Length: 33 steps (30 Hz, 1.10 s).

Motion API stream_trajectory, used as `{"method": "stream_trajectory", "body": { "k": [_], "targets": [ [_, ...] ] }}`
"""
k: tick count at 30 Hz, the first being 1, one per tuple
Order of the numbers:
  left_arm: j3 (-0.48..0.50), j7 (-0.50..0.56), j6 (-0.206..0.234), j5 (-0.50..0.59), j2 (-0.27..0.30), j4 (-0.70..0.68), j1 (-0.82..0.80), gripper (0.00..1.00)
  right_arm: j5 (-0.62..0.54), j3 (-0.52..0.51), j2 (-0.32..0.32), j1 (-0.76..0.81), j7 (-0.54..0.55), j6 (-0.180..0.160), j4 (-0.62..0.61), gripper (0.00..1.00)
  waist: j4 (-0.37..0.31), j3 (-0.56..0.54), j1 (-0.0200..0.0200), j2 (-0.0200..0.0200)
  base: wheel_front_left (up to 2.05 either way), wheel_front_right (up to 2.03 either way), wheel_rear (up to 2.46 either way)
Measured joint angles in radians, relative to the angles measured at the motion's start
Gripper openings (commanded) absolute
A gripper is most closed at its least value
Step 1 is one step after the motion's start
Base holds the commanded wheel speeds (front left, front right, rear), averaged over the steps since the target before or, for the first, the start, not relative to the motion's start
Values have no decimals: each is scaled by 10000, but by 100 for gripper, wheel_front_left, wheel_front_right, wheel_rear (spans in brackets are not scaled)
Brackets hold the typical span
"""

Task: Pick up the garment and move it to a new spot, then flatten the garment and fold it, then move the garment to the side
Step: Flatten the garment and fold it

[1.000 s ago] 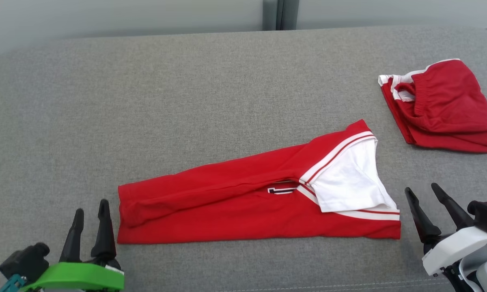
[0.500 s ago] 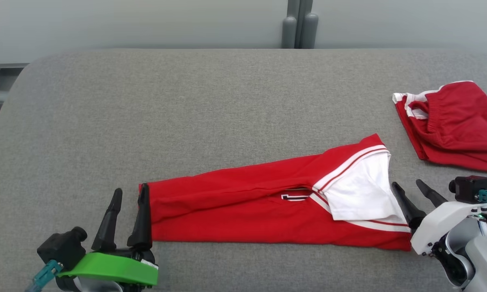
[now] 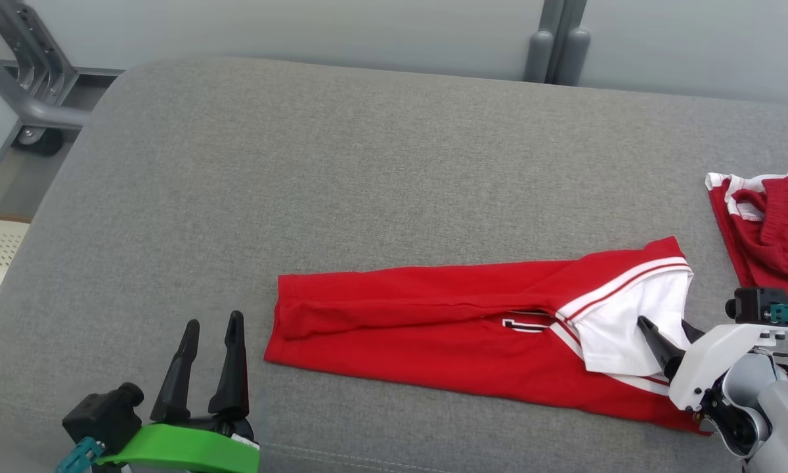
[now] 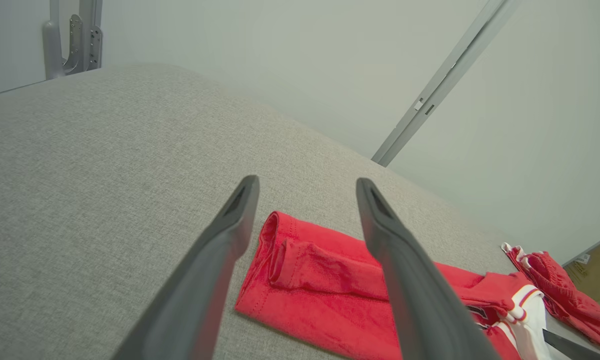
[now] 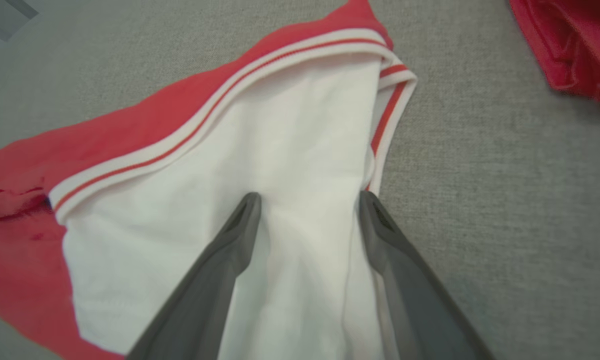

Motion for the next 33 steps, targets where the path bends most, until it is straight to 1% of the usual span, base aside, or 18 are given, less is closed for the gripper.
{"method": "stream_trajectory", "body": {
  "k": [3, 4, 5, 6, 7, 8, 10, 11, 16, 21, 23, 33],
  "targets": [
    [54, 0, 19, 0, -2, -127, 117, 100, 79, 100, 44, -154, 255, 0, 92, 100, 208, 42, 0, 0, 0, 0, 0],
    [109, 0, 94, 0, -6, -176, 136, 100, 79, 163, 75, -233, 347, -2, 151, 100, 257, 57, 0, 0, 0, 0, 0],
    [176, 0, 121, 0, -6, -201, 147, 100, 92, 221, 96, -296, 433, -2, 174, 87, 289, 69, 0, 0, 0, 0, 0],
    [234, 0, 138, 0, -6, -224, 168, 100, 138, 299, 115, -339, 512, -2, 190, 47, 303, 81, 0, 0, 0, 0, 0],
    [288, 0, 203, 0, -6, -259, 218, 100, 178, 393, 121, -393, 581, -2, 198, 40, 301, 89, 0, 0, 0, 0, 0],
    [349, 0, 236, -2, -6, -299, 281, 100, 178, 508, 142, -464, 667, -2, 194, 31, 283, 93, 0, 0, 0, 0, 0],
    [435, 0, 309, -2, -4, -383, 360, 100, 178, 700, 198, -598, 754, -2, 188, 4, 215, 103, 0, 0, 0, 0, 0],
    [456, 0, 313, -2, -8, -441, 376, 100, 178, 761, 242, -659, 769, -2, 180, 0, 175, 110, 1, 0, 0, 0, 0],
    [570, 0, 343, 0, -8, -573, 443, 100, 180, 895, 286, -873, 752, 13, 150, 0, -85, 140, 0, 0, 0, 0, 0],
    [610, 0, 357, 0, -8, -738, 477, 100, 180, 1030, 90, -1198, 658, 15, -6, 0, -427, 160, 0, 0, 0, 0, 0],
    [621, 0, 422, 0, -8, -802, 483, 100, 180, 1041, -115, -1365, 581, 15, -92, 0, -583, 162, 0, 0, 0, 0, 0],
    [604, 0, 430, 0, -8, -947, 492, 100, 207, 982, -1206, -1924, 441, 15, -437, 0, -1412, 157, 0, 0, 0, 0, 0]
  ]
}}
